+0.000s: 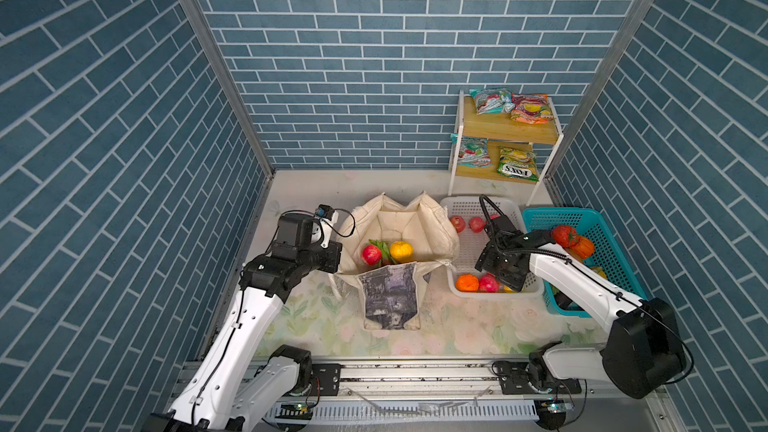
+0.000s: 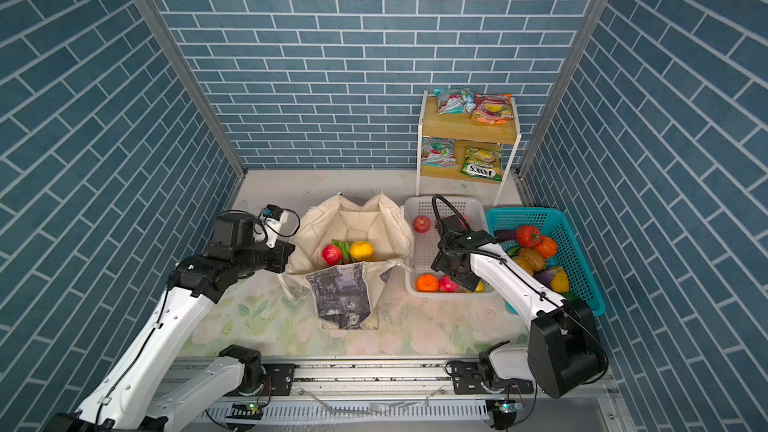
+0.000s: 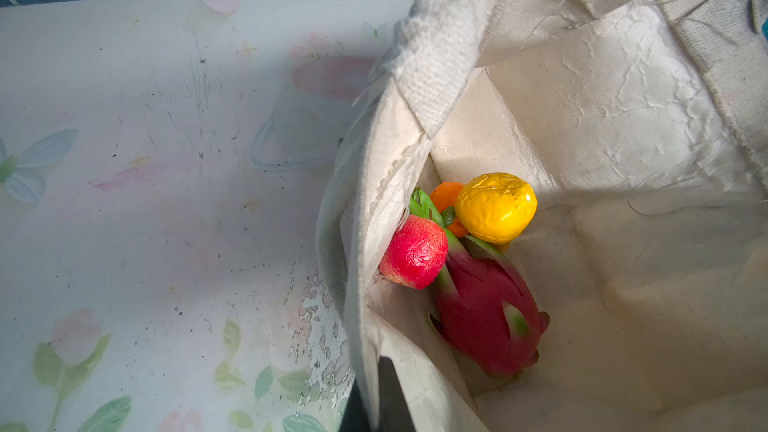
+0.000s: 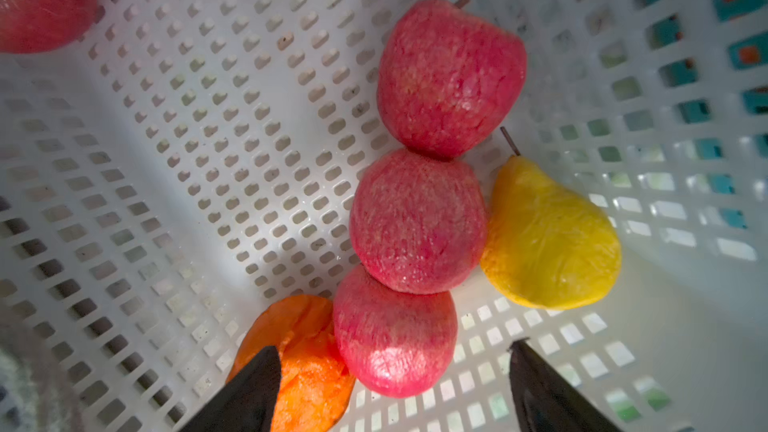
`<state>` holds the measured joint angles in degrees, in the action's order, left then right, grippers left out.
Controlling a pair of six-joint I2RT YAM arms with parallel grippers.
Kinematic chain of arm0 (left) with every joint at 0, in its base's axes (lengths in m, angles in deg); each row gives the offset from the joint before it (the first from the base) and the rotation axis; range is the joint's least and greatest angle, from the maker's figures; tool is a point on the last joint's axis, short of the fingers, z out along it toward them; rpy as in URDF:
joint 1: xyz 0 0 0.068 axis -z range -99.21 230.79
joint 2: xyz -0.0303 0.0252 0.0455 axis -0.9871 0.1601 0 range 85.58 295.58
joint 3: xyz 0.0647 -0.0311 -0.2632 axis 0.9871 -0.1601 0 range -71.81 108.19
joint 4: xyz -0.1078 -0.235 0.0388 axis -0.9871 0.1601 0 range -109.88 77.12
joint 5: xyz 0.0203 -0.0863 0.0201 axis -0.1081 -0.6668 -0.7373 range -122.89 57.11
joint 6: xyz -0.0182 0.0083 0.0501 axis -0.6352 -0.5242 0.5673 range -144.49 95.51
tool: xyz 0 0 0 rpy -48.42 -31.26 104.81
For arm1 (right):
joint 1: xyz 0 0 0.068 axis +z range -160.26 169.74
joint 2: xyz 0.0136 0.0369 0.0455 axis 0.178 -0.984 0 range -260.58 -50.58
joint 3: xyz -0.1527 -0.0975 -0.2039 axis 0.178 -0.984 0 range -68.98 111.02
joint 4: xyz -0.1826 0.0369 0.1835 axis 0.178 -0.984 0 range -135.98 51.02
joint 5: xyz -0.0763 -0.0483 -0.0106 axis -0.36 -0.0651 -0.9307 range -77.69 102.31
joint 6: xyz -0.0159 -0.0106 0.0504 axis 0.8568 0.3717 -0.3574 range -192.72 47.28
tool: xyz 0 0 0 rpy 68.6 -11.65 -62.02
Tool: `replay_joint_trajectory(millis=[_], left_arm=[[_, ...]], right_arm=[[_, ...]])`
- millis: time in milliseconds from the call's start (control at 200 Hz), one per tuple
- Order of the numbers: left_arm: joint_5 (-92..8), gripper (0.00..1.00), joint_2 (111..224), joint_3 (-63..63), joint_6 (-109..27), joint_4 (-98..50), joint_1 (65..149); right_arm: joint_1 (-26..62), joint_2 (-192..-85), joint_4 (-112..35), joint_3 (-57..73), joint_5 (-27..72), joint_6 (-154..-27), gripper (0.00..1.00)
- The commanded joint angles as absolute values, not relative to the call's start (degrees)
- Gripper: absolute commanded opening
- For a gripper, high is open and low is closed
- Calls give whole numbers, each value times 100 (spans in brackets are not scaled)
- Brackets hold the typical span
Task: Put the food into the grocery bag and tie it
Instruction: 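Lower the right gripper and grasp a red apple in the white basket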
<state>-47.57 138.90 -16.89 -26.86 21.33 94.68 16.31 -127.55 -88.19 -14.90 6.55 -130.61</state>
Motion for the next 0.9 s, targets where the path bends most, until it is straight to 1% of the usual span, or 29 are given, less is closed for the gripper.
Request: replay_joint_trajectory(millis=[0,225,585,690,895], left_arm=[[-4804,0,13884,-1758,-2695,2004,9441],[-4807,0,13874,-1754,-2695,2013,9441],[-4810,0,13867,-1758,-2695,2015,9441],[-4801,0,13874,-1751,-2695,2015,9441],[-4801,0,13858,-1751,-2695,2016,9441]], right_arm=[[1589,-12870,-8792,-1605,690,-13387,87],[1556,-13042,-8647,-1735,769,-13415,87],[1485,-13320,-8270,-1941,932,-13414,80],[1451,-13295,-8216,-1967,923,-13393,76],[1378,-13117,-8131,-2034,947,-13388,61]])
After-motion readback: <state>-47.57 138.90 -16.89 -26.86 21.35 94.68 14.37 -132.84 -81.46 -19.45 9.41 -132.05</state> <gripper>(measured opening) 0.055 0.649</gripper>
